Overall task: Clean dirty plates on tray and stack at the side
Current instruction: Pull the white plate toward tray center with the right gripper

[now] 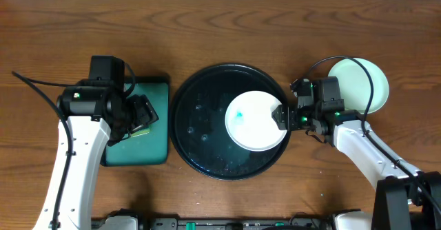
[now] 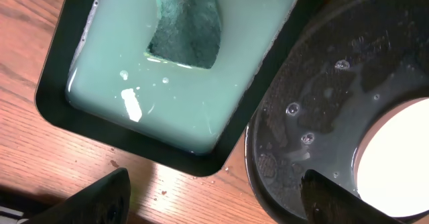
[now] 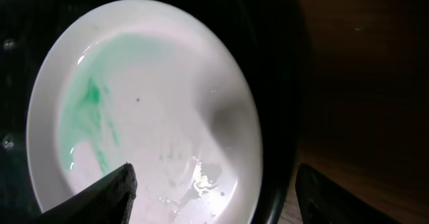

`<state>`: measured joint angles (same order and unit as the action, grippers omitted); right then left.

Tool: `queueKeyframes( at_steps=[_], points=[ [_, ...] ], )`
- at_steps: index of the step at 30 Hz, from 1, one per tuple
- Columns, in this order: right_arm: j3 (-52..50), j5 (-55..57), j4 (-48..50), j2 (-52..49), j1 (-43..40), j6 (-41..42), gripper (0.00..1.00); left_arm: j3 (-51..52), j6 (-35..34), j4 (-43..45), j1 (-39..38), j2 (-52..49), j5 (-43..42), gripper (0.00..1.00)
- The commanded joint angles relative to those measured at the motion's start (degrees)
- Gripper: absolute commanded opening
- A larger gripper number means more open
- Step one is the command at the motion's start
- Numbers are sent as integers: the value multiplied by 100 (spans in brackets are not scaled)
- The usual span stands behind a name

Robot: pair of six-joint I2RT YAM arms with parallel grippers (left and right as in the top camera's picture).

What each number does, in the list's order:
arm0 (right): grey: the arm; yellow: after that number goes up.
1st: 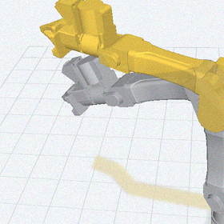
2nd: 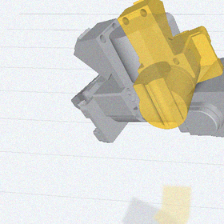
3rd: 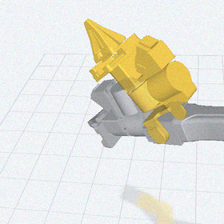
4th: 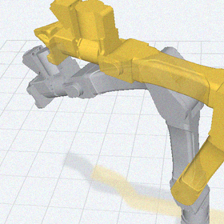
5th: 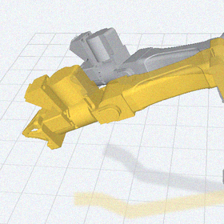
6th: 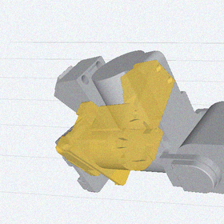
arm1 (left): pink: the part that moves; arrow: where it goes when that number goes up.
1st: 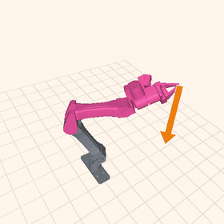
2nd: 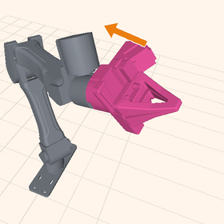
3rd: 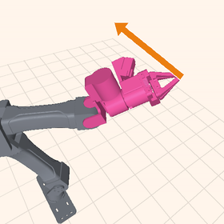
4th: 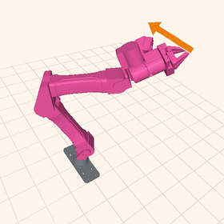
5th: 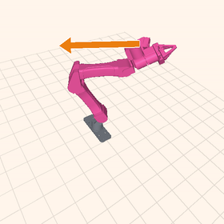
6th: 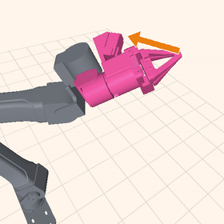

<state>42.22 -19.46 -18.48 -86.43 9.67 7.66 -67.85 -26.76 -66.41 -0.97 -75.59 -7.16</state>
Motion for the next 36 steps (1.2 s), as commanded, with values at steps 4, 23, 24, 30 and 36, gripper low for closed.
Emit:
queueKeyframes(
  at_steps=[4, 23, 24, 30, 36],
  points=[
    [111, -184, 42, 103, 175, -175, 74, 13, 37, -11, -13, -17, 72, 81],
    [111, 55, 262, -651, 404, 437, 65, 13, 37, -15, -13, -17, 72, 81],
    [111, 59, 264, -651, 433, 483, 60, 13, 37, -15, -13, -17, 72, 81],
    [111, 313, 208, -651, 463, 1276, 33, 13, 35, -17, -13, -17, 70, 81],
    [111, 317, 33, -651, 516, 1609, 18, 13, 35, -20, -13, -17, 70, 81]
  ],
)
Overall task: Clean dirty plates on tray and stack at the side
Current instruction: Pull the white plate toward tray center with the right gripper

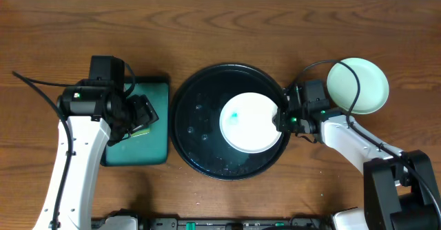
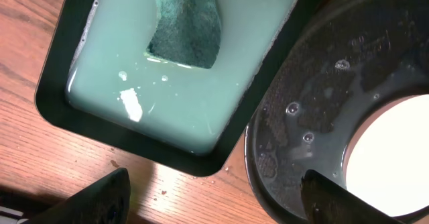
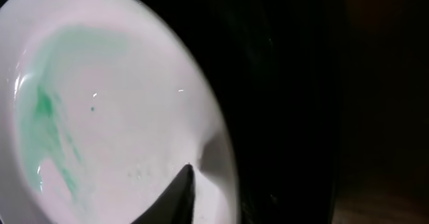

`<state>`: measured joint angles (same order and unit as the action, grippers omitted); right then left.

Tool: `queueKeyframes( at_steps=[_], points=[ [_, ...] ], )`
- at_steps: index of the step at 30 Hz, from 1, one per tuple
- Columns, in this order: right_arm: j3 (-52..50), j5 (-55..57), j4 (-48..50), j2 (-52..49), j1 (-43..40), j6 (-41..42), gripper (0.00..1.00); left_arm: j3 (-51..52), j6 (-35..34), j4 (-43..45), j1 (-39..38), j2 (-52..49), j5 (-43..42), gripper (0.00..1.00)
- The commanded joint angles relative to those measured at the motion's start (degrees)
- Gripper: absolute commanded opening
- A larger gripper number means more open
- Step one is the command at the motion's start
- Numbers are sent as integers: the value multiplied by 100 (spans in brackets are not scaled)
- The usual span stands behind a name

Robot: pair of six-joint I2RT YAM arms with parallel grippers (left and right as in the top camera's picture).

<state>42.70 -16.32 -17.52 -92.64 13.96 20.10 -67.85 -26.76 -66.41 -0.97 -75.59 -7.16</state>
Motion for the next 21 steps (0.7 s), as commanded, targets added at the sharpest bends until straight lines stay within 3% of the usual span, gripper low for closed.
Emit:
queueKeyframes(
  at_steps=[1, 5, 21],
  points=[
    [63, 15, -85, -31, 101, 372, 15, 13, 35, -20, -13, -17, 70, 81],
    [63, 122, -149, -31, 195, 393, 1, 13, 35, -20, -13, -17, 70, 81],
    [63, 538, -155, -33, 835, 752, 1, 13, 35, -17, -13, -17, 72, 81]
  ],
)
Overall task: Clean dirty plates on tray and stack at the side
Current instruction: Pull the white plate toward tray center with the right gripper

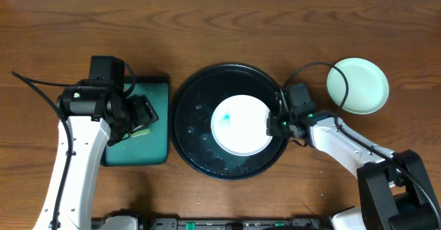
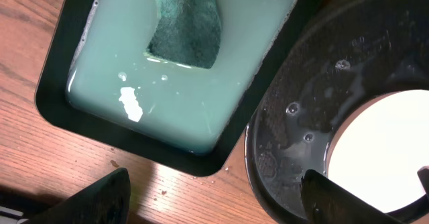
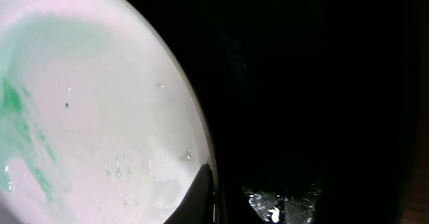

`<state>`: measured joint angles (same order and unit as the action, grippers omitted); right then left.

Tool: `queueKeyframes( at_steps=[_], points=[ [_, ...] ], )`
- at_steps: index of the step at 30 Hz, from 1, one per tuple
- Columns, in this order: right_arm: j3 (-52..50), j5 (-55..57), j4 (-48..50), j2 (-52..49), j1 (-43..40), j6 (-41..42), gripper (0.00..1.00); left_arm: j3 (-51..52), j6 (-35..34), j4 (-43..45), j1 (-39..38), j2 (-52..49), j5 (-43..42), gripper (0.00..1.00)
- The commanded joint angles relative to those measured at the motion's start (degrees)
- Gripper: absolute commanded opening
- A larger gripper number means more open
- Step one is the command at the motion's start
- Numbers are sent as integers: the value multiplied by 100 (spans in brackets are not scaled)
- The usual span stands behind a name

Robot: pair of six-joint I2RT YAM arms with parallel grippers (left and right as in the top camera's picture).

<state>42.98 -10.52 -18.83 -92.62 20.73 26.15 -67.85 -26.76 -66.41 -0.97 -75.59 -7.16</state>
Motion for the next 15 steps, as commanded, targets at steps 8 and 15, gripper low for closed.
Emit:
queueKeyframes(
  at_steps=[8, 15],
  points=[
    [35, -39, 22, -35, 160, 168, 1, 13, 37, -17, -13, -17, 72, 81],
    [35, -42, 37, -33, 162, 168, 1, 13, 37, -13, -13, -17, 72, 81]
  ],
)
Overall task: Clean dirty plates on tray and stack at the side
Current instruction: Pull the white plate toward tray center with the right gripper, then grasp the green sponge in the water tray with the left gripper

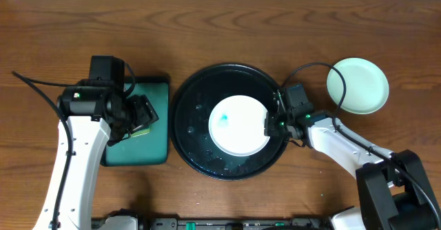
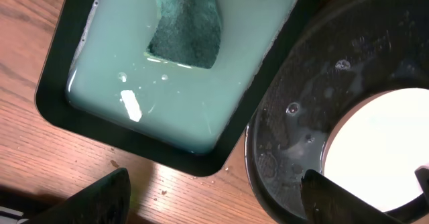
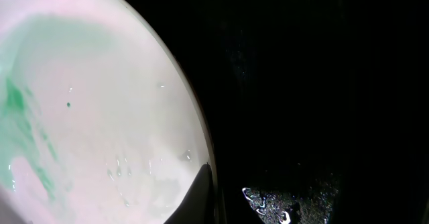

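A white plate [image 1: 239, 125] with a blue-green smear [image 1: 224, 120] lies in the wet round black tray [image 1: 193, 106]. In the right wrist view the plate [image 3: 100, 110] fills the left side, with green streaks near its left edge. My right gripper [image 1: 270, 125] is at the plate's right rim, shut on it. One dark finger [image 3: 201, 194] lies over the rim and the other is hidden below. My left gripper [image 2: 214, 204] hangs open over the near edge of the green basin [image 2: 60, 96], holding nothing. A green sponge [image 2: 186, 23] sits in the basin's soapy water.
A pale green plate [image 1: 357, 85] lies on the wooden table [image 1: 220, 30] to the right of the tray. The green basin [image 1: 148, 154] stands just left of the tray. The right arm's cable [image 1: 317, 68] loops over the table between tray and pale plate.
The right gripper and the white plate have shifted slightly further left in the tray. The left arm has not moved.
The right gripper stood open around the white plate's right rim, with the plate at the tray's right side. Then it was shut on the rim. Since then plate and gripper have moved left, toward the tray's middle. The left gripper stayed open over the basin throughout.
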`<state>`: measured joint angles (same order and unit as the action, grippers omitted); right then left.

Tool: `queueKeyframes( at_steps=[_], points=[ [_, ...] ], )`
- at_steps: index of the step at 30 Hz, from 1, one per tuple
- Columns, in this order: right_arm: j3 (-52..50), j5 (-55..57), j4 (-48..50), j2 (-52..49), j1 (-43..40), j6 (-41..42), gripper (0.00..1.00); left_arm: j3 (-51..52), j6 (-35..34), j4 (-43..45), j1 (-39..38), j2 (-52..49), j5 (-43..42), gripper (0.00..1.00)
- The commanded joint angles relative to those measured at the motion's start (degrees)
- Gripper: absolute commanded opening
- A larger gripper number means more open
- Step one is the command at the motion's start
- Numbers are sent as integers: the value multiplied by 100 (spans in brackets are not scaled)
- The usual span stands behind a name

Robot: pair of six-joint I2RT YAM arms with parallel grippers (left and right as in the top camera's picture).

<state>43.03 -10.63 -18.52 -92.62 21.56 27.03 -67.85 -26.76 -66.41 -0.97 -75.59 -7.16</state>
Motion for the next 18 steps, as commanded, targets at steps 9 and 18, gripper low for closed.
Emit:
queueKeyframes(
  at_steps=[9, 18],
  points=[
    [31, -17, 9, -33, 79, 79, 1, 13, 39, 271, -13, -199, 717, 70],
    [31, -13, 7, -33, 79, 74, 1, 13, 138, 905, 76, -1283, 1276, 48]
  ],
)
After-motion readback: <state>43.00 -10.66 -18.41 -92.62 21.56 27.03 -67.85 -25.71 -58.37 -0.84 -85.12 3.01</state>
